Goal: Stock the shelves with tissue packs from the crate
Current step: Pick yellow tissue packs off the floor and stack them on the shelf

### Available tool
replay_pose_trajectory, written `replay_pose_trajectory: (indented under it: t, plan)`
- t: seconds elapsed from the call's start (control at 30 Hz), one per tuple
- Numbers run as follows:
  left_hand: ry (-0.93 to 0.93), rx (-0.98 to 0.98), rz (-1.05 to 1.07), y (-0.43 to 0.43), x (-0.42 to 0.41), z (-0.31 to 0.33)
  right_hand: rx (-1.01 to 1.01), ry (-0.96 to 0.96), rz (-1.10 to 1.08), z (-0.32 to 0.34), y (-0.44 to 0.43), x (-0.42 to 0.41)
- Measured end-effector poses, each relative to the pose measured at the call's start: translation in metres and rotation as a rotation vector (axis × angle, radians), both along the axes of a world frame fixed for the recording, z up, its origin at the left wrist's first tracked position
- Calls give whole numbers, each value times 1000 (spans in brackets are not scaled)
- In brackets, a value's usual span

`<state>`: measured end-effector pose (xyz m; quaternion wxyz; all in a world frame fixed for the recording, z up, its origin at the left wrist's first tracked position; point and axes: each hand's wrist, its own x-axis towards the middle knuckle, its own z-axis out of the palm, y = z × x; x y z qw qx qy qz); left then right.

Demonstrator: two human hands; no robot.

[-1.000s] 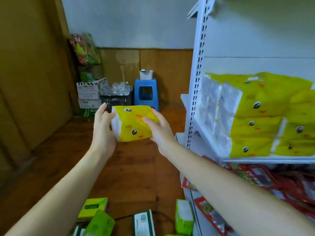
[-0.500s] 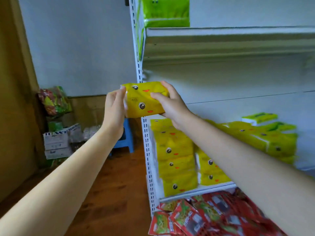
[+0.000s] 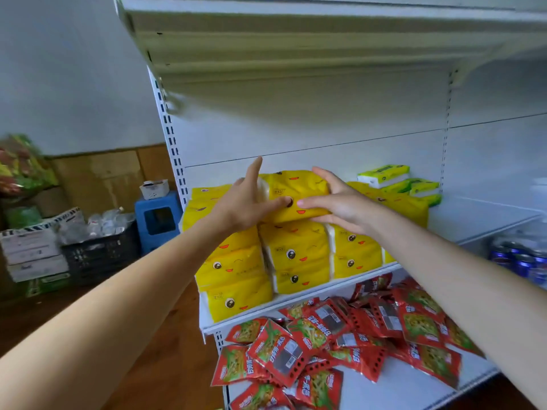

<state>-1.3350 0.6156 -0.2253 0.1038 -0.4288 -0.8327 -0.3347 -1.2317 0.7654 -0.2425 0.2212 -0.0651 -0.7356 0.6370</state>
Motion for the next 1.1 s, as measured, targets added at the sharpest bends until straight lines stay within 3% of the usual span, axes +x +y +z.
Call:
replay_pose_trajectory:
  t: [0.2, 0.37, 0.77, 0.93, 1.1]
  plan:
    - [213, -344, 201, 0, -3, -3, 323, -112, -94, -18, 6, -11]
    - [235, -434, 204, -2, -9, -7, 487, -163, -130, -17, 10, -13]
    - [316, -521, 207, -8, -8, -10, 658, -177, -110, -25, 30, -13]
    - [291, -494, 216, -12, -6, -12, 530, -63, -83, -31, 40, -9]
    - [313, -522, 234, -11, -4, -12, 567, -105, -83, -37, 46, -6]
